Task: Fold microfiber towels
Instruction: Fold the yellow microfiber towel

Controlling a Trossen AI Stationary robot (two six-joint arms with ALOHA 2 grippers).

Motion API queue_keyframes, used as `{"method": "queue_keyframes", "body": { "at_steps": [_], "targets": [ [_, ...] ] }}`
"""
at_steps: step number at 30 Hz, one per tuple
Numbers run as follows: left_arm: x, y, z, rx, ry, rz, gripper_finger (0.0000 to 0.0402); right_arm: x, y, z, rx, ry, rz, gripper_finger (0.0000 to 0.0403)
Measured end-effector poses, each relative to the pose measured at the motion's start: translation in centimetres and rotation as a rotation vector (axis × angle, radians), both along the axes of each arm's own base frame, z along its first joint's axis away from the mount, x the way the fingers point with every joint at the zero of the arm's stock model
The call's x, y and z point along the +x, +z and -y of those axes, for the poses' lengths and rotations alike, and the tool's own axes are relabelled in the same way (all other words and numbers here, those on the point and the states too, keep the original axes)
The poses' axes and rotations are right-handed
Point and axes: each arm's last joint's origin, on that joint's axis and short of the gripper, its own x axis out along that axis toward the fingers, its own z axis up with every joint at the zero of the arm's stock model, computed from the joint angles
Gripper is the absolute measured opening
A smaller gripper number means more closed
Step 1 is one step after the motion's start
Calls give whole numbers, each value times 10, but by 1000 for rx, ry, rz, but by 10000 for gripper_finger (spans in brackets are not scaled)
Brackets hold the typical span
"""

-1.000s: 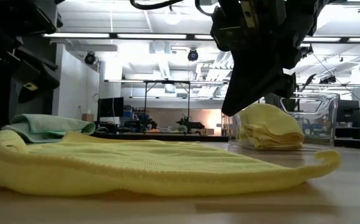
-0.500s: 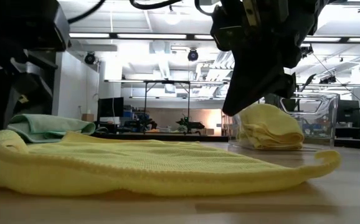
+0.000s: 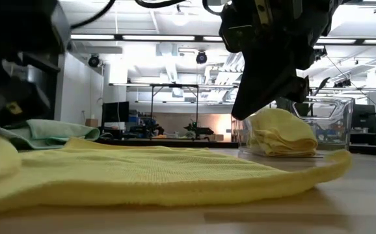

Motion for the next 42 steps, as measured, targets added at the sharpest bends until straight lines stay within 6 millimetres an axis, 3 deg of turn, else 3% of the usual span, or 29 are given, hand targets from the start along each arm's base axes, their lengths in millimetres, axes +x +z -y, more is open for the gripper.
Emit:
{"method": "queue_keyframes", "body": {
  "at_steps": [7,19,24,30,37,42],
  "targets": [
    [7,10,9,-72,-190,146,145,0,0,0,7,0,1,0],
    [-20,1,29,-111,-353,-45,145,0,0,-2,23,46,-8,0],
    [-27,2,34,-148,-330,-109,145,1,1,-1,12,68,2,0],
    [-34,22,28,-141,-283,-71,145,5,3,0,-2,111,41,0],
    [-48,57,10,61,-88,121,145,-3,13,-13,-33,388,65,0],
    [-55,57,15,127,-89,151,145,-21,13,-27,-76,567,-9,0]
  ]
}}
